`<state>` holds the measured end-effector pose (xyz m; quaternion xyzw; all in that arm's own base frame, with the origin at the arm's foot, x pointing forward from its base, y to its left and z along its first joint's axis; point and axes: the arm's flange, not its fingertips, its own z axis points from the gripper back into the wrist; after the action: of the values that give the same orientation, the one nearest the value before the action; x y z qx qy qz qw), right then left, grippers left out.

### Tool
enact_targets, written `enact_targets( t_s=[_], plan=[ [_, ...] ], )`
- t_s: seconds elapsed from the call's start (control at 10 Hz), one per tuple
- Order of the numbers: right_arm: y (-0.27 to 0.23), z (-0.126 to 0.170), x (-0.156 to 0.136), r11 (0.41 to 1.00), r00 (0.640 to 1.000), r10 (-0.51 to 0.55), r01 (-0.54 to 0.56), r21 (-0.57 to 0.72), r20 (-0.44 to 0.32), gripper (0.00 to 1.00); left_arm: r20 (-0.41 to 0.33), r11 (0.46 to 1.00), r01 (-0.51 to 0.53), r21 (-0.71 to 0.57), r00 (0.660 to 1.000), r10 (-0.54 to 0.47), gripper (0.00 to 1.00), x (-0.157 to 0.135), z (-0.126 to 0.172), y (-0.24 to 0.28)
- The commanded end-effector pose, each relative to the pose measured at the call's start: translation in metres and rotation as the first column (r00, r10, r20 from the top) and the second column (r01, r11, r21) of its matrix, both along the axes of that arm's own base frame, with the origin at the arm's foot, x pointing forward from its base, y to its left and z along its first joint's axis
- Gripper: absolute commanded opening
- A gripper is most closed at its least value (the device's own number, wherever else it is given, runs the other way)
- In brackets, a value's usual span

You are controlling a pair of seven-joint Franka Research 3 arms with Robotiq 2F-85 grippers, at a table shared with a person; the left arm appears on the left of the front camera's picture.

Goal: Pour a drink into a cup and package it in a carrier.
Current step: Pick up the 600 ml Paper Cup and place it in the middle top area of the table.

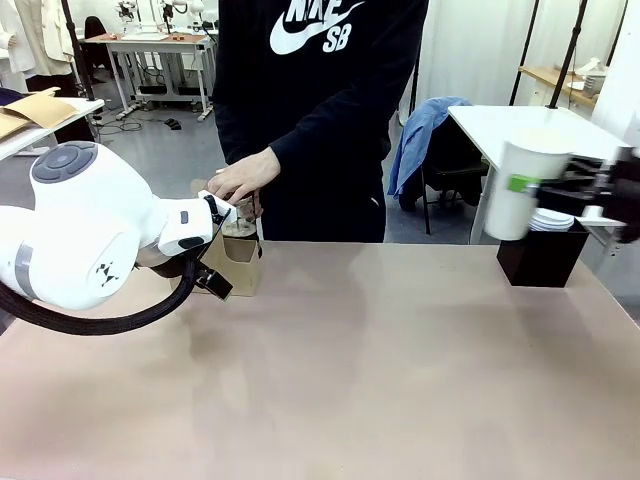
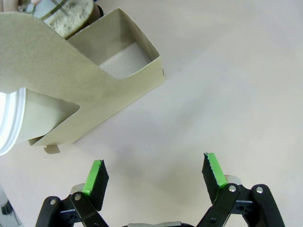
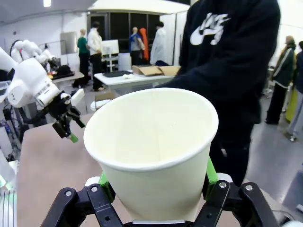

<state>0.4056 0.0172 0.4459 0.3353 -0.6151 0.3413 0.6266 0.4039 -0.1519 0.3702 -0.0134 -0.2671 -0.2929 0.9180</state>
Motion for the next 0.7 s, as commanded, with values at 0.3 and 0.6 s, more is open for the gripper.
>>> enact_targets(
  t_s=[0.3, 0.6],
  plan=[
    [0.111, -0.045, 0.066, 0.999, 0.998, 0.034, -0.036, -0.029, -0.051, 0.8, 0.0, 1.0, 0.0, -0.001, 1.0, 0.0, 1.0, 0.0, 0.0, 0.001],
    [0.115, -0.072, 0.082, 0.997, 0.992, 0.08, -0.079, 0.018, -0.094, 0.8, 0.0, 1.0, 0.0, -0.001, 1.0, 0.0, 1.0, 0.0, 0.0, 0.001]
  ],
)
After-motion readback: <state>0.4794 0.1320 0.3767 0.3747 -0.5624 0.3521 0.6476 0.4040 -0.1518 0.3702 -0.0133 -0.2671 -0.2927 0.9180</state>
